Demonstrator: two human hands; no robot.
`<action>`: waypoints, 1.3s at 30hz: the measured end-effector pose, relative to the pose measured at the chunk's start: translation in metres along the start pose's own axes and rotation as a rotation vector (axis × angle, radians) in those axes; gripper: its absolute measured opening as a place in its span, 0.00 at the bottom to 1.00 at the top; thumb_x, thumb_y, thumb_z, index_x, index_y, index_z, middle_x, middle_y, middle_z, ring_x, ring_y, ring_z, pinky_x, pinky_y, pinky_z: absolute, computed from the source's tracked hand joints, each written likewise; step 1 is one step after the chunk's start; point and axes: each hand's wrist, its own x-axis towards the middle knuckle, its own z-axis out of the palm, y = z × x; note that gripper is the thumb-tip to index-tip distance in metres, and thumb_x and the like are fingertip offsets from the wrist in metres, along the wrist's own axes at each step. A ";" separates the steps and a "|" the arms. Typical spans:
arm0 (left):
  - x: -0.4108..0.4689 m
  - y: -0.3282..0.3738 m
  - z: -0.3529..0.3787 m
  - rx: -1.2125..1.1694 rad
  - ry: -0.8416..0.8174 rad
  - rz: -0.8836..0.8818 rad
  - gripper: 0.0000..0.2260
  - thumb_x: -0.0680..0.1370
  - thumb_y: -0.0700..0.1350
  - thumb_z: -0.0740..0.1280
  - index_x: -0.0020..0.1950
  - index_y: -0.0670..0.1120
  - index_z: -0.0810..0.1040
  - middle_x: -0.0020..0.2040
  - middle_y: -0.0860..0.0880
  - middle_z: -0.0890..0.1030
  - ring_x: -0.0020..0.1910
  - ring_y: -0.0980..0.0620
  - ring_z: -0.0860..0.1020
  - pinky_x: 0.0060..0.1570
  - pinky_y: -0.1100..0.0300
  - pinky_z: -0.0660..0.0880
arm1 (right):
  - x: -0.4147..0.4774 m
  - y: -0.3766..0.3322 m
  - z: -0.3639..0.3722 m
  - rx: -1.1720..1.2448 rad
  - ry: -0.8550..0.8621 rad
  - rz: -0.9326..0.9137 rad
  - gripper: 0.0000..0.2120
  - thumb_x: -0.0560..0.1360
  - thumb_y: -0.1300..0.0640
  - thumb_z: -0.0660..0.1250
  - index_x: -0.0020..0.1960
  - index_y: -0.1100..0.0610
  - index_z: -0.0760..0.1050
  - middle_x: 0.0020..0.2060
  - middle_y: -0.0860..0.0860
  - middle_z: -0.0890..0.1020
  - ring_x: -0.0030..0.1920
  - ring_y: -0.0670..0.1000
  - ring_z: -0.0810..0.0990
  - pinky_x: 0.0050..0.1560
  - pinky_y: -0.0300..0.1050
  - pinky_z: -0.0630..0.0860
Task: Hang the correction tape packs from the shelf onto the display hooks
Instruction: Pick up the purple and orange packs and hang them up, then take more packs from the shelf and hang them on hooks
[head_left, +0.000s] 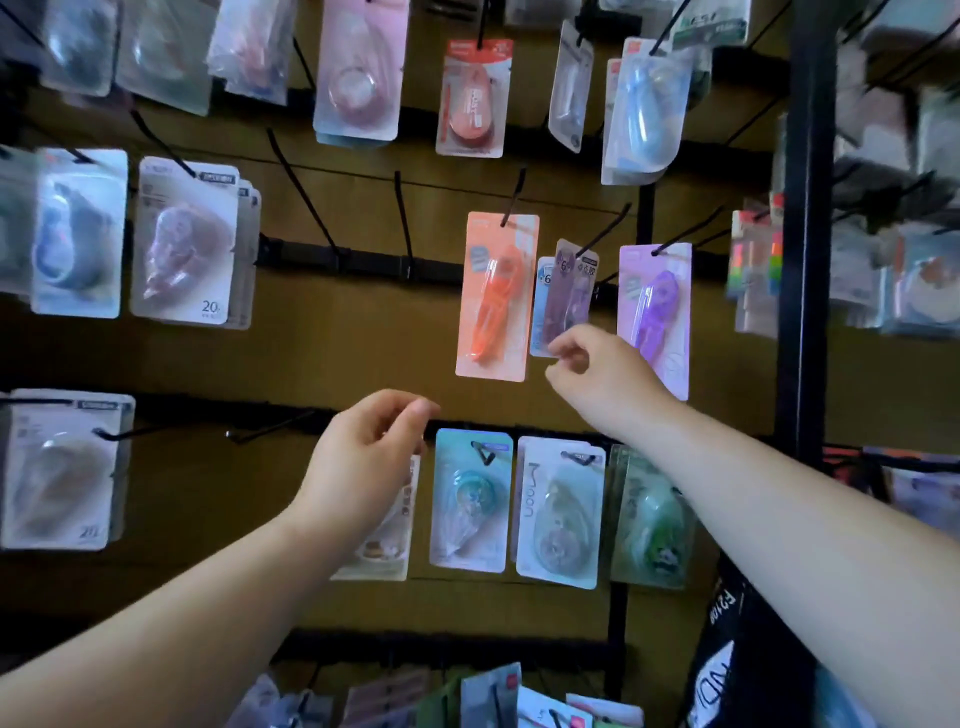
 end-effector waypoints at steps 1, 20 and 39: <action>-0.017 -0.001 -0.007 -0.056 -0.005 -0.037 0.10 0.79 0.46 0.58 0.43 0.51 0.78 0.31 0.52 0.74 0.27 0.57 0.70 0.26 0.67 0.67 | -0.012 -0.001 -0.002 0.001 -0.028 -0.010 0.10 0.76 0.58 0.60 0.56 0.53 0.72 0.41 0.46 0.74 0.49 0.50 0.74 0.49 0.42 0.69; -0.293 -0.224 -0.042 0.298 -0.311 -0.742 0.19 0.77 0.41 0.63 0.25 0.48 0.71 0.14 0.53 0.71 0.17 0.60 0.70 0.19 0.71 0.63 | -0.302 0.124 0.141 0.173 -0.699 0.503 0.06 0.76 0.64 0.58 0.47 0.57 0.73 0.34 0.47 0.76 0.30 0.42 0.74 0.24 0.25 0.67; -0.352 -0.427 0.036 0.557 -0.622 -1.095 0.11 0.79 0.40 0.56 0.53 0.40 0.77 0.56 0.40 0.79 0.56 0.43 0.76 0.51 0.58 0.70 | -0.389 0.263 0.367 0.069 -1.010 1.126 0.15 0.78 0.61 0.58 0.61 0.67 0.71 0.51 0.61 0.80 0.45 0.57 0.76 0.44 0.48 0.72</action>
